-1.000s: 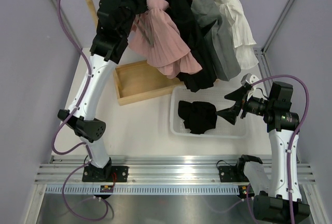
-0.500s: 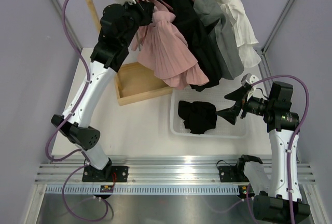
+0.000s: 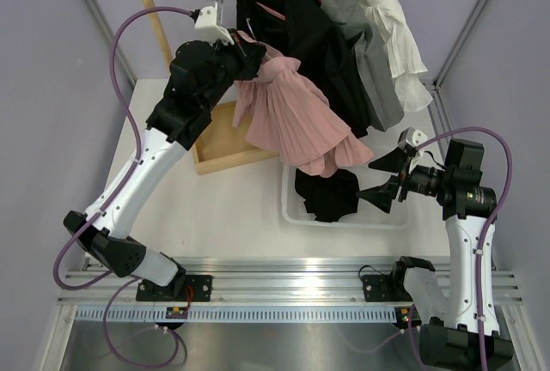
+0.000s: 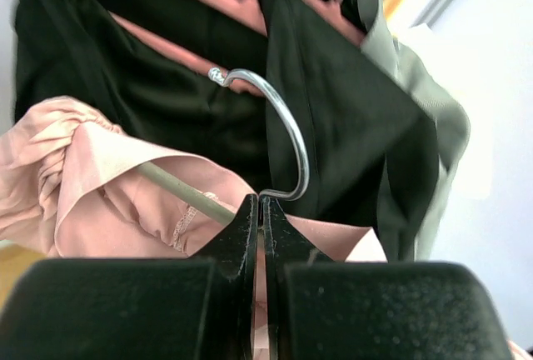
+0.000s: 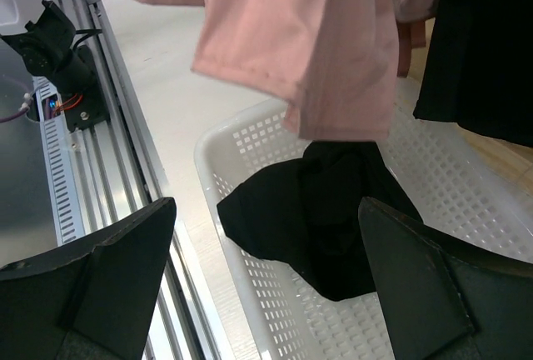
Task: Remove the skirt from the hanger
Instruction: Pick up the hanger from the clothesline, then remove the skirt from the hanger.
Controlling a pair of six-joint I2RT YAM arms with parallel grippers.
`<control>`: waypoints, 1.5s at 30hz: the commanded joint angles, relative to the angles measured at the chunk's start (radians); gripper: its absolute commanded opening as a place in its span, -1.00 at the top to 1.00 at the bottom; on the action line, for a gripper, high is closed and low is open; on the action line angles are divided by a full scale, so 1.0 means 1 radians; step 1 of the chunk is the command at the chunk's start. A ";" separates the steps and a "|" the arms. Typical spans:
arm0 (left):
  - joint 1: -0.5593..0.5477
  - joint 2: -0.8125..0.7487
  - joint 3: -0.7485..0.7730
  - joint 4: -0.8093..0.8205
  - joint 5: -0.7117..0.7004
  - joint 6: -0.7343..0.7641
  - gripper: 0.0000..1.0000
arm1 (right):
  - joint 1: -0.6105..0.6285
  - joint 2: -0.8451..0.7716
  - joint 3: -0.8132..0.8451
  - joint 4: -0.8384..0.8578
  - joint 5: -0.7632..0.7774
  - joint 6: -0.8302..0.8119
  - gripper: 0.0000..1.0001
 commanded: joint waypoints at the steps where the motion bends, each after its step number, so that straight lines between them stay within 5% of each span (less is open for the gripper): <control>1: -0.008 -0.088 -0.034 0.116 0.035 -0.009 1.00 | -0.007 -0.026 0.041 -0.062 -0.079 -0.081 -0.99; 13: -0.011 -0.229 -0.258 0.085 0.082 0.019 1.00 | 0.045 0.066 0.404 -0.249 -0.053 -0.011 -0.99; 19: -0.020 -0.324 -0.413 0.096 0.113 0.022 1.00 | 0.452 0.112 0.492 0.036 0.425 0.342 -0.99; 28: -0.037 -0.419 -0.489 0.065 0.091 0.033 1.00 | 0.967 0.460 0.763 0.061 0.847 0.633 -0.99; 35: -0.037 -0.456 -0.561 0.071 0.056 0.034 1.00 | 1.076 0.586 0.811 0.072 1.014 0.720 -0.98; 40: -0.037 -0.462 -0.585 0.056 0.003 0.057 1.00 | 1.079 0.582 0.785 0.084 1.007 0.674 -0.18; 43: -0.039 -0.466 -0.623 0.062 -0.044 0.057 1.00 | 1.079 0.576 0.763 0.084 1.021 0.626 -0.03; 45: -0.039 -0.472 -0.645 0.079 -0.057 0.051 1.00 | 1.079 0.577 0.751 0.075 0.975 0.577 0.26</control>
